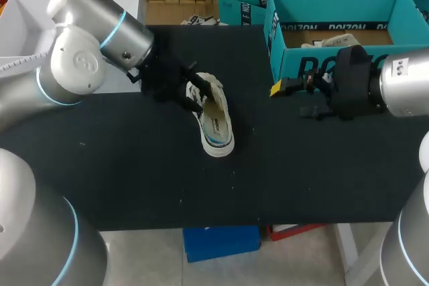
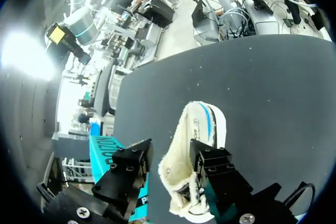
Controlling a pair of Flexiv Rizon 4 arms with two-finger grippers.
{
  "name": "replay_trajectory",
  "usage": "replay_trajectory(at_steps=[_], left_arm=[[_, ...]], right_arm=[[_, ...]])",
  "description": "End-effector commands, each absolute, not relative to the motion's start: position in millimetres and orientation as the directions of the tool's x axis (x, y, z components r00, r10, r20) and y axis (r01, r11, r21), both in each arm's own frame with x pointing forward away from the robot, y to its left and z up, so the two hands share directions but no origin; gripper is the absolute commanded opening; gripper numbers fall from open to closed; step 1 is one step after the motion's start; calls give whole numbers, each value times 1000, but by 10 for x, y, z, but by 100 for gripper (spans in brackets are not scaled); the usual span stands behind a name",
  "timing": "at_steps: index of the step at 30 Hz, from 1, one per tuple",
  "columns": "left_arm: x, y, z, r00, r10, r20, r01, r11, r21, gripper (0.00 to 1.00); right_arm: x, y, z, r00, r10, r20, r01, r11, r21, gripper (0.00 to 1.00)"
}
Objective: Take the shoe out of the shoebox, open the shoe tongue, remove and reinsert the insole, then place the shoe into the shoebox
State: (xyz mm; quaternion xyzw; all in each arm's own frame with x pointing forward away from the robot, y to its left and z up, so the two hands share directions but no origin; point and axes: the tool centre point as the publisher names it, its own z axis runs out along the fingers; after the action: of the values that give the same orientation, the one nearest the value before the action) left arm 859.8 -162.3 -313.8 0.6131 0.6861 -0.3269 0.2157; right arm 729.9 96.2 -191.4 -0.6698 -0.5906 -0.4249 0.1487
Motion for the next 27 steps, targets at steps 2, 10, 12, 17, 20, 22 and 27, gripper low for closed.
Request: replay_trajectory(at_steps=[2,10,12,17,20,22,27], left_arm=[[8571,-1582,-3135,-149,723,-674,984,41,-174,0],[8499,-1715,-3294,-96,782,-616,986,-9,-165,0],[8479,-1718,-3353,-100,791,-603,984,-11,-177,0],[8377,-1678,-3492,-109,808,-579,979,-12,-202,0],[8316,-1618,-3568,-121,817,-564,975,-8,-220,0],[8291,-1583,-3616,-129,822,-555,973,-3,-230,0],[8249,-1551,-3690,-140,827,-545,970,3,-245,0]], right_arm=[[7299,968,-1915,-58,666,744,917,-259,303,100],[7299,968,-1915,-58,666,744,917,-259,303,100],[7299,968,-1915,-58,666,744,917,-259,303,100],[7299,968,-1915,-58,666,744,917,-259,303,100],[7299,968,-1915,-58,666,744,917,-259,303,100],[7299,968,-1915,-58,666,744,917,-259,303,100],[7299,968,-1915,-58,666,744,917,-259,303,100]])
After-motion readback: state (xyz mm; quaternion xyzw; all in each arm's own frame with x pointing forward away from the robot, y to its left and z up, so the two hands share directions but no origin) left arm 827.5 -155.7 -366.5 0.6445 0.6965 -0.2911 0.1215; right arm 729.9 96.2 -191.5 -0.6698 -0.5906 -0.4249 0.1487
